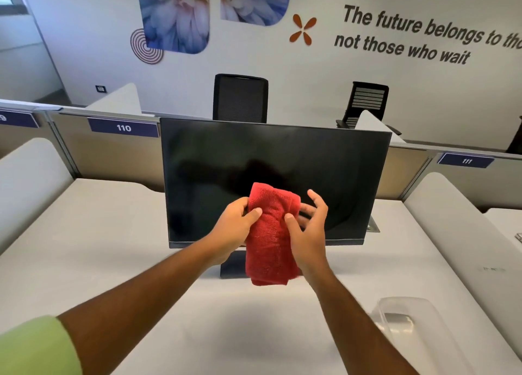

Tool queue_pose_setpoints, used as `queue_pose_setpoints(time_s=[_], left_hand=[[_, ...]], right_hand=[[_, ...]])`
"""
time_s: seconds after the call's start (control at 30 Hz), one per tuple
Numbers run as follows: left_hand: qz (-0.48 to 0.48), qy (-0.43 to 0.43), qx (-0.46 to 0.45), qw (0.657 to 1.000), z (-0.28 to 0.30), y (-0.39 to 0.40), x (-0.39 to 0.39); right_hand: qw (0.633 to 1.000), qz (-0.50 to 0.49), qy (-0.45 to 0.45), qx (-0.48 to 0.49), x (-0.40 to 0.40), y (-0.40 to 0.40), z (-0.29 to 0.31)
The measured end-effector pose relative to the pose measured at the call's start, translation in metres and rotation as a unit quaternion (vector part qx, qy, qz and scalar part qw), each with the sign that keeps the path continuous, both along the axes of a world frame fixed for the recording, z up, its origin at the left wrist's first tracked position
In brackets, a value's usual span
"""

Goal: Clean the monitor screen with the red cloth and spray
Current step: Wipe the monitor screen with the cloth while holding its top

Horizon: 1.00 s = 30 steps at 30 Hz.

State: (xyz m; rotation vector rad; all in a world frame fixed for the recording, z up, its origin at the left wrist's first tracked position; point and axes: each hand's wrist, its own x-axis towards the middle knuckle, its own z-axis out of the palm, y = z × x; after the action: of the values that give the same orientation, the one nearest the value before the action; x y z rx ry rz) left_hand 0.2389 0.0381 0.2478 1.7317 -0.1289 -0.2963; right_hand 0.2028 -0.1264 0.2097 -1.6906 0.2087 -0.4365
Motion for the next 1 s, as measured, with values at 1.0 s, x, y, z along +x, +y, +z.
queue_pose_setpoints(time_s=[1.0], left_hand=[[-0.073, -0.500, 0.499, 0.704, 0.089, 0.023, 0.164]], right_hand=[[0.898, -0.255, -0.127, -0.335, 0.119, -0.121, 0.026]])
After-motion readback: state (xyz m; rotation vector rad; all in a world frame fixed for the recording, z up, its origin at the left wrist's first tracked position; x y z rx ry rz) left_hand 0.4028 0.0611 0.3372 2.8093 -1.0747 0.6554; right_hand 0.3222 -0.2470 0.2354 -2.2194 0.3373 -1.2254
